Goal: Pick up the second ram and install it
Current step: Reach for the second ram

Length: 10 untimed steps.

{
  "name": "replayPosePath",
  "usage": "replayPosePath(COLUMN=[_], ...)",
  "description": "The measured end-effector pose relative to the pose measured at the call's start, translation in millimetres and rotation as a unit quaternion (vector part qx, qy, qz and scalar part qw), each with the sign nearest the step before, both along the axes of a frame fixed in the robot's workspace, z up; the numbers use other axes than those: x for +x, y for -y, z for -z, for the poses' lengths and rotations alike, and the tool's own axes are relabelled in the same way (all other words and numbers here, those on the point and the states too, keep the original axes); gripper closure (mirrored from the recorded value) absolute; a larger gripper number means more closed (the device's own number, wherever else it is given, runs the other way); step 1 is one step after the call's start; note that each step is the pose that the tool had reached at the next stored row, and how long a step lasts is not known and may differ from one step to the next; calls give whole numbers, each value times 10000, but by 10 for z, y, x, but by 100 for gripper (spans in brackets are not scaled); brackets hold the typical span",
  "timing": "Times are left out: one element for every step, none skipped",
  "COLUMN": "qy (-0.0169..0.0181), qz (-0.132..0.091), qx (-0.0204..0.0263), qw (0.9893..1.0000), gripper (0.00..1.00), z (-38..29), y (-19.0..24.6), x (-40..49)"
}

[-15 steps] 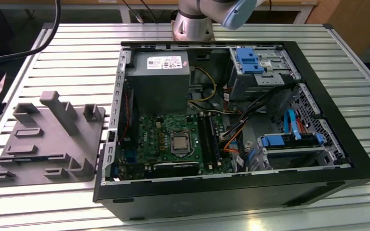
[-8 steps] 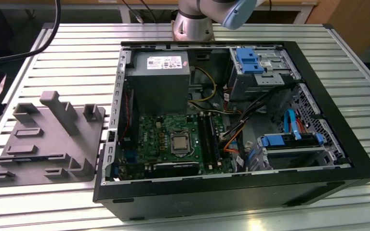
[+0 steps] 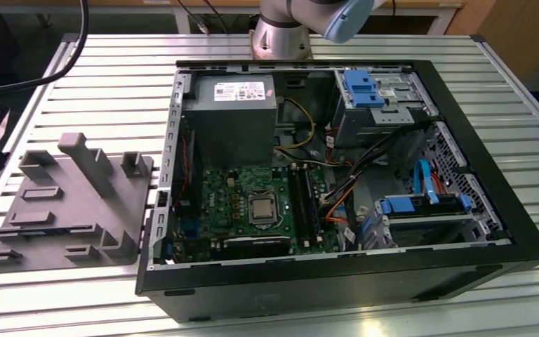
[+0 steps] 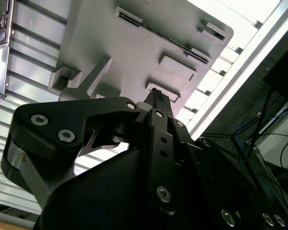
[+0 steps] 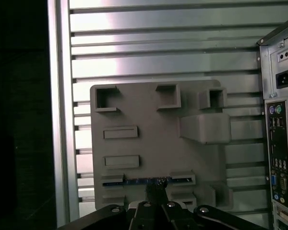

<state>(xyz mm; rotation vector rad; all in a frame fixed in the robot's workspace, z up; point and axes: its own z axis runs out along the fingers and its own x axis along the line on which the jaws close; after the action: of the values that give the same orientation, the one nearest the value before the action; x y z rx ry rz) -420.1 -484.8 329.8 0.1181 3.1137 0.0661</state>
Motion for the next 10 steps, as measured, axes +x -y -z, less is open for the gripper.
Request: replayPosePath(qy=[0,0,0,0,0,0,0,0,0,0], qz=[0,0,0,0,0,0,0,0,0,0], qx=[0,0,0,0,0,-1,0,0,0,0], qw=[10000,10000,10000,10000,10000,10000,10000,10000,10000,10000], gripper=[89,89,89,89,89,89,89,89,89,89], z=[2,3,5,6,8,10,12,15,17,20], y=[0,1,1,2,3,4,4,5,6,7], x=[0,0,-1,-1,-1,-1,-1,-1,-2,-2])
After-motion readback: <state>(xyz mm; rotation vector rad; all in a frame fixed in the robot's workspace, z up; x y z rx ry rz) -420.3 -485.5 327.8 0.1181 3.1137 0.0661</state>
